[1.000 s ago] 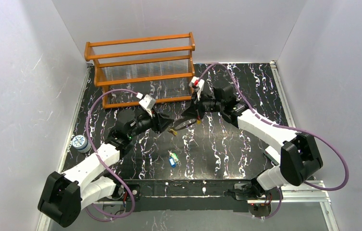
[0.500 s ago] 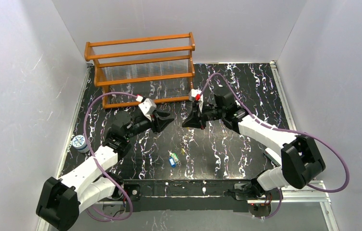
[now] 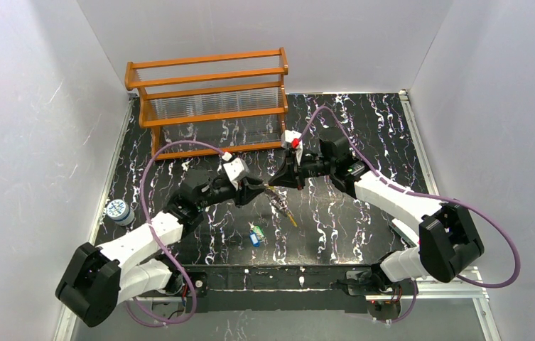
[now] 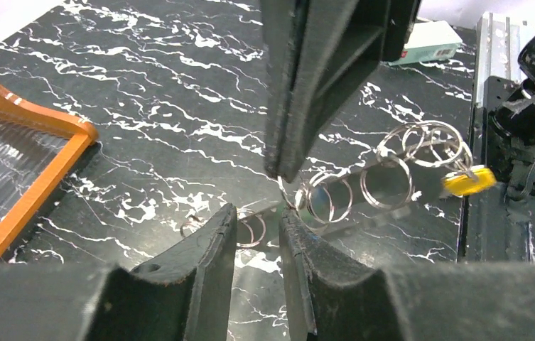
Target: Put the keys on the keyring
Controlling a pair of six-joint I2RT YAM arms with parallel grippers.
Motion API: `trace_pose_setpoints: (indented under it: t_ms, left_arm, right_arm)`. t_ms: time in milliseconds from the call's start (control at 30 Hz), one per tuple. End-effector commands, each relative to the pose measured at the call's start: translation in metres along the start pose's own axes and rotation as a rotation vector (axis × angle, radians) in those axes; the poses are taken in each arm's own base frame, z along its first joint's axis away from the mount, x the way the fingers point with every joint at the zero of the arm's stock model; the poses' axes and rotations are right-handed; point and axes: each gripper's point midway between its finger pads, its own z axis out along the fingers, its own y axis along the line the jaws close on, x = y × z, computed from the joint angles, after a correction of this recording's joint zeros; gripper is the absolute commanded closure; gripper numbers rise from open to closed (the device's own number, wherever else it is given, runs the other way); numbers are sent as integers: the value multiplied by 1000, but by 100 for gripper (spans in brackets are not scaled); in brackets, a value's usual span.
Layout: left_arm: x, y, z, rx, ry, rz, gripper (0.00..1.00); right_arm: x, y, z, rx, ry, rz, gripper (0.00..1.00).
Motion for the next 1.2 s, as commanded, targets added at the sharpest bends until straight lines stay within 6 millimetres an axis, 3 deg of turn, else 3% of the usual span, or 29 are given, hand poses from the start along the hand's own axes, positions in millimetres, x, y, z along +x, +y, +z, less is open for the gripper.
trace_pose_setpoints:
  t_ms: [0, 200, 667, 767, 1067, 1167]
  left_arm:
    - [4, -12, 2, 13, -2, 40, 73]
    - [4, -21, 1, 18, -9, 41, 75]
    - [-23, -27, -19, -11, -117, 155, 75]
    - [-20, -20, -22, -60, -112, 167, 75]
    - [-14, 27, -35, -303, 24, 236, 76]
    - [-12, 29, -31, -292, 62, 253, 77]
  right_arm:
    - [-25, -9, 0, 58, -47, -31, 99]
    - [-24, -17, 1, 94, -39, 2, 99]
    - [-17, -17, 1, 94, -40, -3, 99]
    - [-17, -12, 1, 68, -41, -19, 99]
    - [-10, 4, -2, 1, -43, -94, 99]
    - [-9, 8, -2, -19, -47, -103, 99]
